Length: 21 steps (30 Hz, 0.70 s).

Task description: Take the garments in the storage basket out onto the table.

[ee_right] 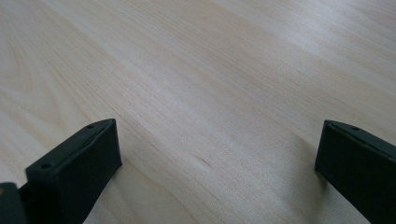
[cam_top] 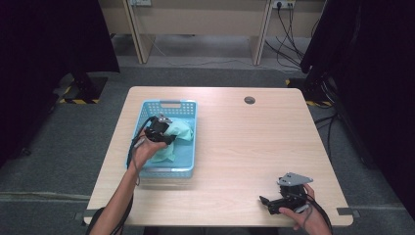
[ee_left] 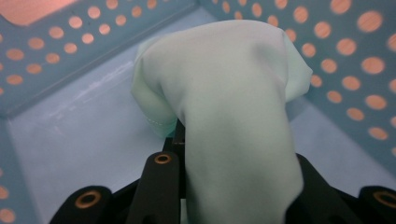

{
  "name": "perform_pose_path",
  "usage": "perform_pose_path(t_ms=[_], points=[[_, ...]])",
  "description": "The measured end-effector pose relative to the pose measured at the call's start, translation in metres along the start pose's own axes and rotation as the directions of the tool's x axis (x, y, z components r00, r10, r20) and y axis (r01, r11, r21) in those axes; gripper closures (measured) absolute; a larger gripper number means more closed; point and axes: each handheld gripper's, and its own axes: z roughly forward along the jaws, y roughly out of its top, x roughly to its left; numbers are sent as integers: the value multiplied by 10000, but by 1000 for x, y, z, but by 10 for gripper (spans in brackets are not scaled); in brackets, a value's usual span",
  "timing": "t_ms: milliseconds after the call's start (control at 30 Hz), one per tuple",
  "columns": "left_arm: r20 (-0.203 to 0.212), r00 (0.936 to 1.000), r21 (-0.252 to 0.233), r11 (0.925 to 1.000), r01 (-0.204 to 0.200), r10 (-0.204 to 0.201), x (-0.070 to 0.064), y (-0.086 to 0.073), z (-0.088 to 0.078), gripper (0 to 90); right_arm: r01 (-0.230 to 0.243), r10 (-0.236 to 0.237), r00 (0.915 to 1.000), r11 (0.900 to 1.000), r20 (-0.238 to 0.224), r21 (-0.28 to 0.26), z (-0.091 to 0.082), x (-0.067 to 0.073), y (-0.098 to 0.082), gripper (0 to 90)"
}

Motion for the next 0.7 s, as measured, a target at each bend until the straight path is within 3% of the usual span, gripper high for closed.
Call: perform_pose_path(t_ms=[333, 700], points=[[213, 9991, -883, 9953, 389, -372, 11, 8, -31, 712, -17, 17, 10000, 10000, -5, 13, 0, 0, 0, 3], [232, 9990, -1389, 9894, 415, -386, 14, 11, -46, 710, -17, 17, 10000, 10000, -8, 15, 0, 0, 0, 3]])
